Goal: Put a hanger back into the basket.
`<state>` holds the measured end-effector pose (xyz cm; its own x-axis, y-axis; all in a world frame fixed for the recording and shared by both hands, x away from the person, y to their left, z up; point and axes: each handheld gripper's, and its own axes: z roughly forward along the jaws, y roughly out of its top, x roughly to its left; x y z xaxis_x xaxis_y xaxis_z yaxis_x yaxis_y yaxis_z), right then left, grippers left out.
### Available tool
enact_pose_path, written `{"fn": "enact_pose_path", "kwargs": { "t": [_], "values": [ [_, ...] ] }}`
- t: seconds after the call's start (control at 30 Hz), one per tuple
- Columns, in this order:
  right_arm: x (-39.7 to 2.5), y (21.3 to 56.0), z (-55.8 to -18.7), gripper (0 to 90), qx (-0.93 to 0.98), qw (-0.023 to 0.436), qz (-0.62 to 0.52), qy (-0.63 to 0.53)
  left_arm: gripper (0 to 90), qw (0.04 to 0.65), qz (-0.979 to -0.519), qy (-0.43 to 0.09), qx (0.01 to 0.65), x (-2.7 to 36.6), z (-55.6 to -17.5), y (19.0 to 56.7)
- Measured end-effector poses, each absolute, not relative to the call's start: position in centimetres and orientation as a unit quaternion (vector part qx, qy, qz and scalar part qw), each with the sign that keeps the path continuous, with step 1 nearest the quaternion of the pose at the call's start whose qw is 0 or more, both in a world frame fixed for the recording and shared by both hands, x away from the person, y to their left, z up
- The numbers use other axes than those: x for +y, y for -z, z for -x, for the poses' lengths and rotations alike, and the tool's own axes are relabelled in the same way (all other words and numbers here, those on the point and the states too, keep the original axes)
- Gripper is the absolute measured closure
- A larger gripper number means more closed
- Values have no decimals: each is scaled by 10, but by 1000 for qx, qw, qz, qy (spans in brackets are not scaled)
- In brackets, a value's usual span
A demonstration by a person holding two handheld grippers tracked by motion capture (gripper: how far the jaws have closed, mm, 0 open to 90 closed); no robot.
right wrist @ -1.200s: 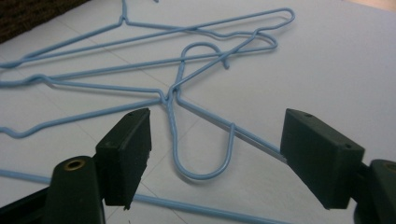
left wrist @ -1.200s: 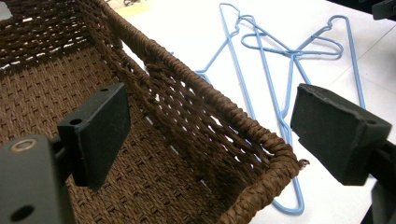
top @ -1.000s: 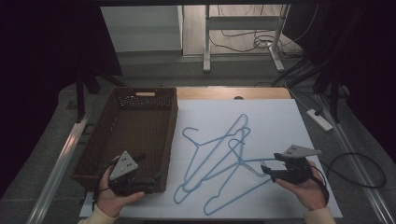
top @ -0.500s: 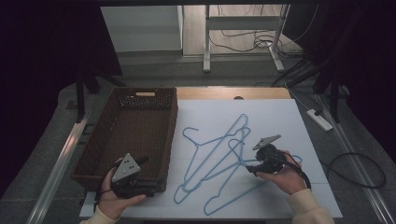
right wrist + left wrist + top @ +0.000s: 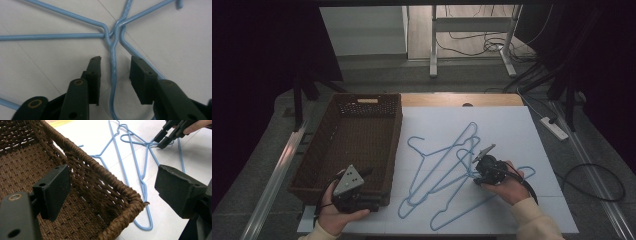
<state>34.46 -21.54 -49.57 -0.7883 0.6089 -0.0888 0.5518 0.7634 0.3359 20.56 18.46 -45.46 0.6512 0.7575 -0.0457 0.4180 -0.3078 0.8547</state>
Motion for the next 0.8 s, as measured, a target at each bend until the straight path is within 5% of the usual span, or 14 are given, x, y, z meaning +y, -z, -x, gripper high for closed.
{"fn": "enact_pose_path", "kwargs": {
  "t": [0.2, 0.8],
  "values": [
    [-213, 495, -346, 852, 936, 66, -313, -145, 145, 455, -787, -189, 371, 182, -205, 451],
    [-206, 477, -343, 863, 934, 64, -311, -163, 171, 449, -811, -166, 337, 133, -202, 435]
  ]
}}
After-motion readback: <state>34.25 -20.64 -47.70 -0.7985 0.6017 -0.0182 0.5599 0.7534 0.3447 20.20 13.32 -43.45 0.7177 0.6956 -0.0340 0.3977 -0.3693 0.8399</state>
